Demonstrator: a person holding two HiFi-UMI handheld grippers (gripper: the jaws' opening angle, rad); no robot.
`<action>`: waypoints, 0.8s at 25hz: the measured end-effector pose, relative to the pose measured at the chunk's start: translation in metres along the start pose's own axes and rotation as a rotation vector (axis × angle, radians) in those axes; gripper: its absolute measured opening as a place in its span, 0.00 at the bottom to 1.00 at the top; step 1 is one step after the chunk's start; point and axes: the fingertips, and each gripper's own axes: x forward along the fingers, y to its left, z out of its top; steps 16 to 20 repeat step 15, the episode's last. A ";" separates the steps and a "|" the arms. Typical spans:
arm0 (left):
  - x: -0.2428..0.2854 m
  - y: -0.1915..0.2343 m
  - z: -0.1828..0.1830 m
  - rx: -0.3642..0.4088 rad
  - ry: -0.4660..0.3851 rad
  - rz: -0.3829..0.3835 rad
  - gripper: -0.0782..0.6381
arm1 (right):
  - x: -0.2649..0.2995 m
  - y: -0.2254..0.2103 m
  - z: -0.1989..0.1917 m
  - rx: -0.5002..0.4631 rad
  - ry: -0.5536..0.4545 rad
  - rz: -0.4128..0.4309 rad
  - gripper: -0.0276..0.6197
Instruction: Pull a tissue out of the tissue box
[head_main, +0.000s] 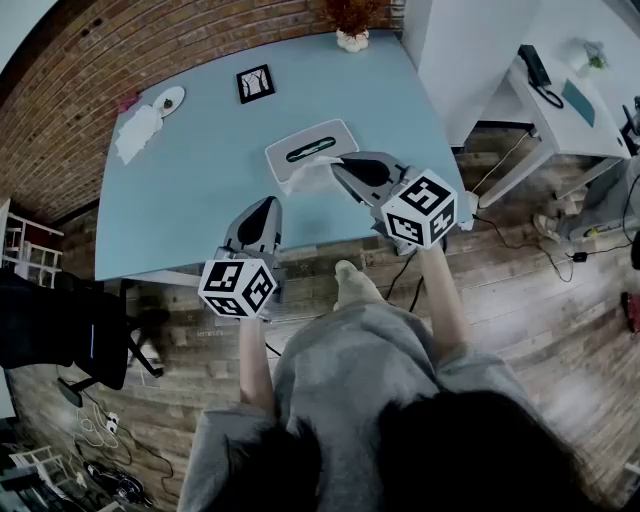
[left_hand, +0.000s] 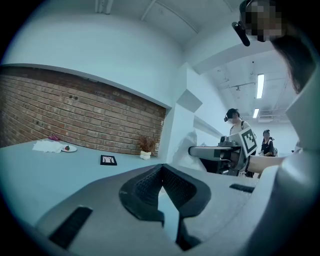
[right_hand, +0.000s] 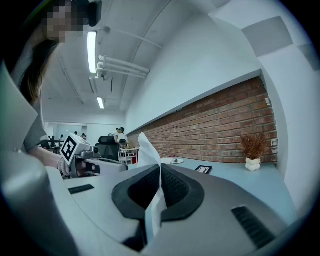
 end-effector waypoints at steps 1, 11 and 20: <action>0.000 -0.001 0.000 0.002 -0.001 -0.002 0.11 | 0.000 0.000 0.000 -0.002 -0.001 -0.001 0.05; 0.001 -0.003 0.002 0.014 -0.004 -0.025 0.11 | 0.003 -0.001 0.006 -0.013 -0.008 0.003 0.05; 0.002 -0.003 0.002 0.014 -0.003 -0.030 0.11 | 0.003 0.000 0.006 -0.011 -0.011 0.009 0.05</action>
